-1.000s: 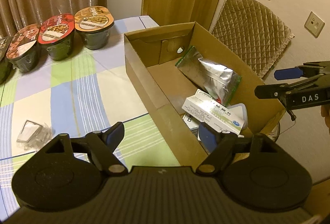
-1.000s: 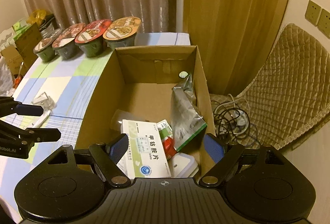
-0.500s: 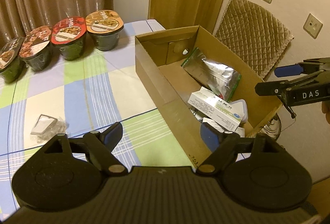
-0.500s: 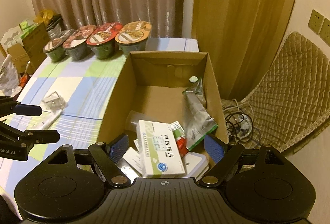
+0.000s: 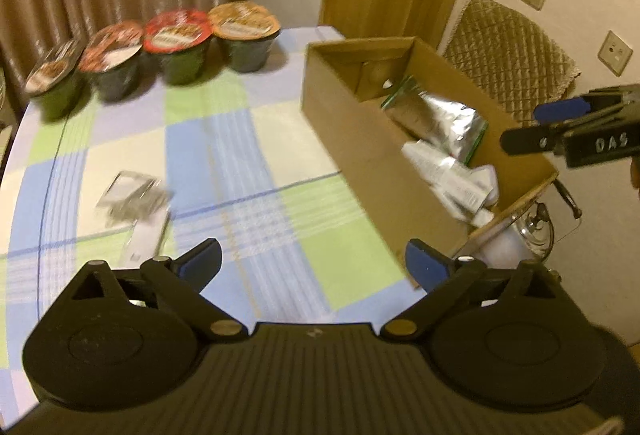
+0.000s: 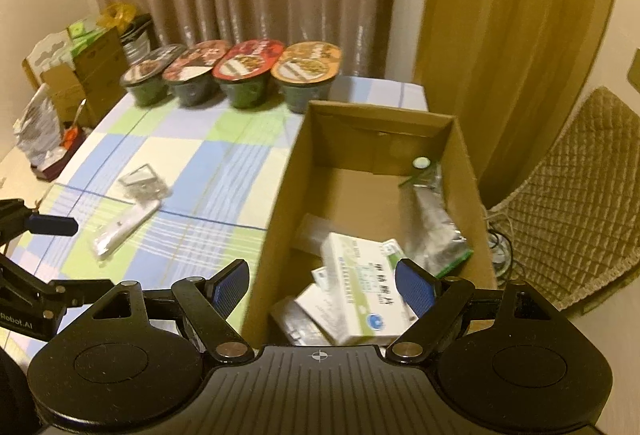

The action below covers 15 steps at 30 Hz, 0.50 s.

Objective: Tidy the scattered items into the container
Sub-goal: 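Move both open tools back over the last table items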

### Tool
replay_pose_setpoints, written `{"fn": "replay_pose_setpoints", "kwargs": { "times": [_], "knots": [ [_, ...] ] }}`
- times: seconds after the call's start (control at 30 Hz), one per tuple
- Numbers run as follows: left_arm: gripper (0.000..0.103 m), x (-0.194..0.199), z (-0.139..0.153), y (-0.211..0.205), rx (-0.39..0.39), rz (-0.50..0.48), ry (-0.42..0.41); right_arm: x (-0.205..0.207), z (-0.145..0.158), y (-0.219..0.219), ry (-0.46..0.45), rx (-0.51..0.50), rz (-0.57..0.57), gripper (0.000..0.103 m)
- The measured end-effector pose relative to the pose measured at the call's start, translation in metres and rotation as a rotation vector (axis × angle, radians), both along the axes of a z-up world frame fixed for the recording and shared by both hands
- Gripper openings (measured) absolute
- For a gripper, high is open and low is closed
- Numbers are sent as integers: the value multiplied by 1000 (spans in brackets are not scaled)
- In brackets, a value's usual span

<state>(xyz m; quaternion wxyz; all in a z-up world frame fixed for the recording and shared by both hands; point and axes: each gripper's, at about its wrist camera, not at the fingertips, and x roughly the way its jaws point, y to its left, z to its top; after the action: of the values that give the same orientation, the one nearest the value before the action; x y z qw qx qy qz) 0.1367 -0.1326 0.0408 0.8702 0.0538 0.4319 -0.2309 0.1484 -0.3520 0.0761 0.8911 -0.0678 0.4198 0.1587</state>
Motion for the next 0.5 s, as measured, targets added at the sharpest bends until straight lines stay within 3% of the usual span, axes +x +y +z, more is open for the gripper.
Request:
{"fn": "replay_pose_setpoints", "kwargs": {
  "times": [0.5],
  "knots": [
    [97, 8, -38, 111, 66, 147, 46, 16, -23, 88, 29, -32, 189, 86]
  ]
}}
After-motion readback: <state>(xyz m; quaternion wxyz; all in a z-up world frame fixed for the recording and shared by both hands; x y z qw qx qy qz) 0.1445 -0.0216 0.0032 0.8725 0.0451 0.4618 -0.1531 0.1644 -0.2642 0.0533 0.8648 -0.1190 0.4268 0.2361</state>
